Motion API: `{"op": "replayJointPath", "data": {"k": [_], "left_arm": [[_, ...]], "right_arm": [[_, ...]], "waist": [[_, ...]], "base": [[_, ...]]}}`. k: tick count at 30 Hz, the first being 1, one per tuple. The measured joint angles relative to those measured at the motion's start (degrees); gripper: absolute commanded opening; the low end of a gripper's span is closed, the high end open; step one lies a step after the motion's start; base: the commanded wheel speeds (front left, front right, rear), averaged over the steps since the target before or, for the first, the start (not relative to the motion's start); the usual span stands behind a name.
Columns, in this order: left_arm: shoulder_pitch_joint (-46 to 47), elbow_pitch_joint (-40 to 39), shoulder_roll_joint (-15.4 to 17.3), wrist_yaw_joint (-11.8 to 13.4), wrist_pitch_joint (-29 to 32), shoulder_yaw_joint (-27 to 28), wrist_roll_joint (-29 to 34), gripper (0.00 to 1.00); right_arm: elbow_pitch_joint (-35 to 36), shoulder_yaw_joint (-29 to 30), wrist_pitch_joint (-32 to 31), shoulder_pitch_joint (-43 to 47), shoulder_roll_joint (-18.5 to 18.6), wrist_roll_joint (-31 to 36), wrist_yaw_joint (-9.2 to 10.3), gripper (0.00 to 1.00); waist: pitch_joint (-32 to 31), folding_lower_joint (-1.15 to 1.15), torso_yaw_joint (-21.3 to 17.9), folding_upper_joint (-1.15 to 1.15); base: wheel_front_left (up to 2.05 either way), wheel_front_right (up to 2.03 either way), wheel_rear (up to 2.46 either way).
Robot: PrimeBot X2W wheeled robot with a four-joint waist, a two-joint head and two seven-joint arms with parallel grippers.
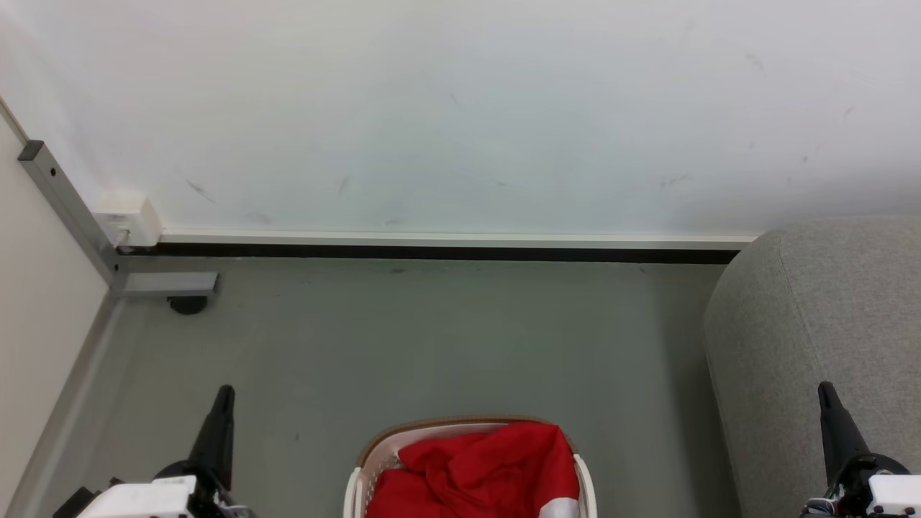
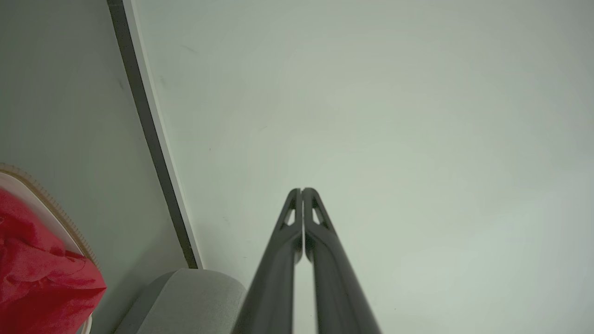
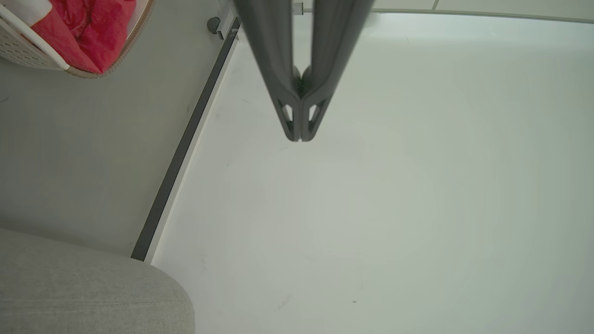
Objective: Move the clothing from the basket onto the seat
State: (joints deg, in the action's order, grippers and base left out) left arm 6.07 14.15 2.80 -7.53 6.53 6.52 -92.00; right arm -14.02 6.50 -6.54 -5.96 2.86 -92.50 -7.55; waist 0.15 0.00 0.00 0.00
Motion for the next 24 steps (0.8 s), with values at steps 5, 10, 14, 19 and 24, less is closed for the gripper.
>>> {"op": "replayJointPath", "data": {"k": [5,10,14,19,24], "left_arm": [[0.00,0.00,0.00,0.00,0.00,0.00,0.00,0.00],[0.00,0.00,0.00,0.00,0.00,0.00,0.00,0.00],[-0.60,0.81,-0.22,0.00,-0.04,-0.03,0.03,1.00],[-1.92,2.03,-0.65,0.00,-0.53,-0.36,0.03,1.00],[-1.89,1.18,-0.64,0.00,-1.41,-0.92,0.04,1.00]], "right_arm": [[0.00,0.00,-0.01,0.00,0.00,0.00,0.00,0.00],[0.00,0.00,0.00,0.00,0.00,0.00,0.00,0.00],[-0.81,-0.13,0.04,0.57,-0.15,-0.02,0.00,1.00],[-1.94,-1.07,0.68,1.96,-0.77,-0.02,0.00,1.00],[-1.16,-2.42,2.10,1.93,-0.77,0.25,0.00,1.00]], "waist": [[0.00,0.00,0.00,0.00],[0.00,0.00,0.00,0.00],[0.00,0.00,0.00,0.00],[0.03,0.00,0.01,0.00],[0.10,0.00,0.01,0.00]], "base": [[0.00,0.00,0.00],[0.00,0.00,0.00],[0.00,0.00,0.00],[0.00,0.00,0.00],[0.00,0.00,0.00]]}}
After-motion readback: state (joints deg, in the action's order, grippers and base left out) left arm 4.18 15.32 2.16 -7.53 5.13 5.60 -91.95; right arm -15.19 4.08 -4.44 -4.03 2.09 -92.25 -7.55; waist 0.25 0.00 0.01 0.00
